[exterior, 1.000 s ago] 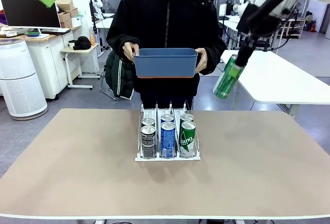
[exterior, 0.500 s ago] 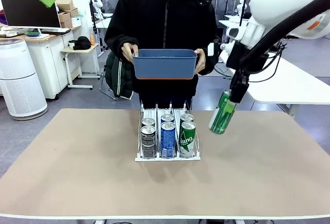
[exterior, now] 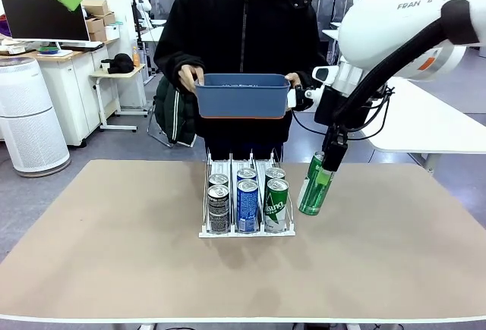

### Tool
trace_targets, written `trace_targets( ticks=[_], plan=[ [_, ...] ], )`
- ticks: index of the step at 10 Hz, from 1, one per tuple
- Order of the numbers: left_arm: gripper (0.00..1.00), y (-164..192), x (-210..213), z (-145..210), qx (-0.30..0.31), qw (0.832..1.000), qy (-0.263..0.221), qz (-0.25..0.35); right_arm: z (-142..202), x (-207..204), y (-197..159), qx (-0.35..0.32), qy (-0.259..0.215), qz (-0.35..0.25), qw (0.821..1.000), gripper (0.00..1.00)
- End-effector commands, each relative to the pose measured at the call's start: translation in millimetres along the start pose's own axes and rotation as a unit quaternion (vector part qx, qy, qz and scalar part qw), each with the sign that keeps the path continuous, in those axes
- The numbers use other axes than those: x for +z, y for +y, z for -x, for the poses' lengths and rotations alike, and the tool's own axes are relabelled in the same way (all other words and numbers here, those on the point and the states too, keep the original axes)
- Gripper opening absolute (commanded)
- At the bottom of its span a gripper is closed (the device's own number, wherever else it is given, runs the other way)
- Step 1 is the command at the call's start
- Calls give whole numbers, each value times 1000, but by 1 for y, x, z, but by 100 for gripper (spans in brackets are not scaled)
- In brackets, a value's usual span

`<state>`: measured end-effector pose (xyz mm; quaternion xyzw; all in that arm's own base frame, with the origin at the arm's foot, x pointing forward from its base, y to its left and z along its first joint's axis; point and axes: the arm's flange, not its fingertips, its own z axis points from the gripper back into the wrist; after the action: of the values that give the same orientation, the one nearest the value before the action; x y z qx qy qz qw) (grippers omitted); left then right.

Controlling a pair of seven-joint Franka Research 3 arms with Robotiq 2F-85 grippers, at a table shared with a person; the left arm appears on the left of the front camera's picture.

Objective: Fill the beverage cans into the dispenser.
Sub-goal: Place the picked Sprite in the line of the Automatic Can Dispenser with the same cans.

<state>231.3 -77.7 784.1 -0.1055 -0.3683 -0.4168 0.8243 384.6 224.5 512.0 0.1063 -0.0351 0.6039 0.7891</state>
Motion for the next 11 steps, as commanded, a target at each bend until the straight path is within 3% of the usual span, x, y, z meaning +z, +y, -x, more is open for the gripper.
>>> trace_targets(
  ticks=[1,5,8,11],
  plan=[
    [100,0,0,-1,6,1000,-3,0,2,13,6,1,-7,12,1000,58],
    [100,0,0,-1,6,1000,-3,0,1,9,4,2,-6,8,1000,58],
    [100,0,0,-1,6,1000,-3,0,-5,-9,17,29,-4,73,997,58],
    [100,0,0,-1,6,1000,-3,0,-5,-18,27,33,12,75,997,58]
  ],
)
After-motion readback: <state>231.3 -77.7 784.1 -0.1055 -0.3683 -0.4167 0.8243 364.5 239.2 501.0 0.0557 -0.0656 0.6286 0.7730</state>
